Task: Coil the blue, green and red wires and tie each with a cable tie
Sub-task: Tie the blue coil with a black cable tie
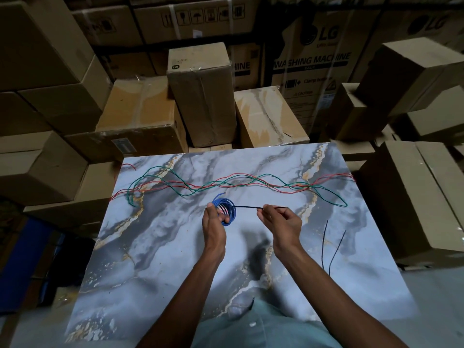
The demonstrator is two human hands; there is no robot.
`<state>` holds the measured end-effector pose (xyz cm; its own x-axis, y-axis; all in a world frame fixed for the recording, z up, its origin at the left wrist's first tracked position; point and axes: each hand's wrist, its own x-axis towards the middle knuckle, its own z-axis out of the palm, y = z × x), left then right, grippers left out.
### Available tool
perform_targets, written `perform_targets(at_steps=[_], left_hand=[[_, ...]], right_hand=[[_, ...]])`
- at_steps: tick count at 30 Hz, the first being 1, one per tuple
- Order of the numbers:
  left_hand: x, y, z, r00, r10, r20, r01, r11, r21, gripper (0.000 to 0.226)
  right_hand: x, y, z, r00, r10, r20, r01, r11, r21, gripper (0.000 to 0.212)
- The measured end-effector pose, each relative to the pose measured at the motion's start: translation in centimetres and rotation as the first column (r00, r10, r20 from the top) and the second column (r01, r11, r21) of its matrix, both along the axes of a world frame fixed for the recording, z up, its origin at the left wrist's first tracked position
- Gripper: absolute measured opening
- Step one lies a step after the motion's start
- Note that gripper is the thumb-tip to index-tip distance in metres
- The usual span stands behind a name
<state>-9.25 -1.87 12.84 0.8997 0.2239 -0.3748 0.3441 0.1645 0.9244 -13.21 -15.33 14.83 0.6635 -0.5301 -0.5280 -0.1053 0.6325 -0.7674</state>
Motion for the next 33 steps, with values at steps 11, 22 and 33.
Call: perform_targets(at_steps=[11,22,33], left_hand=[[-0.7,-0.8,0.1,0.996,-0.089,0.032,0.084,0.990,0.116,0.040],[-0.8,-0.2,-0.3,0.995,-0.090,0.040,0.083,0.984,0.156,0.039],[-1.1,0.0,-0.5,0.983,-0.124,0.135,0.085,0.960,0.268,0.031]], right_hand=[[-0.2,2.7,1.1,0.997,0.070,0.015,-0.072,0.975,0.209,0.007],[-0.9,3.0,0.8,0.987,0.145,0.063,-0.158,0.933,0.323,0.008],[-1.4,2.2,1.1,0.993,0.120,-0.009,-0.095,0.826,0.556,0.016]])
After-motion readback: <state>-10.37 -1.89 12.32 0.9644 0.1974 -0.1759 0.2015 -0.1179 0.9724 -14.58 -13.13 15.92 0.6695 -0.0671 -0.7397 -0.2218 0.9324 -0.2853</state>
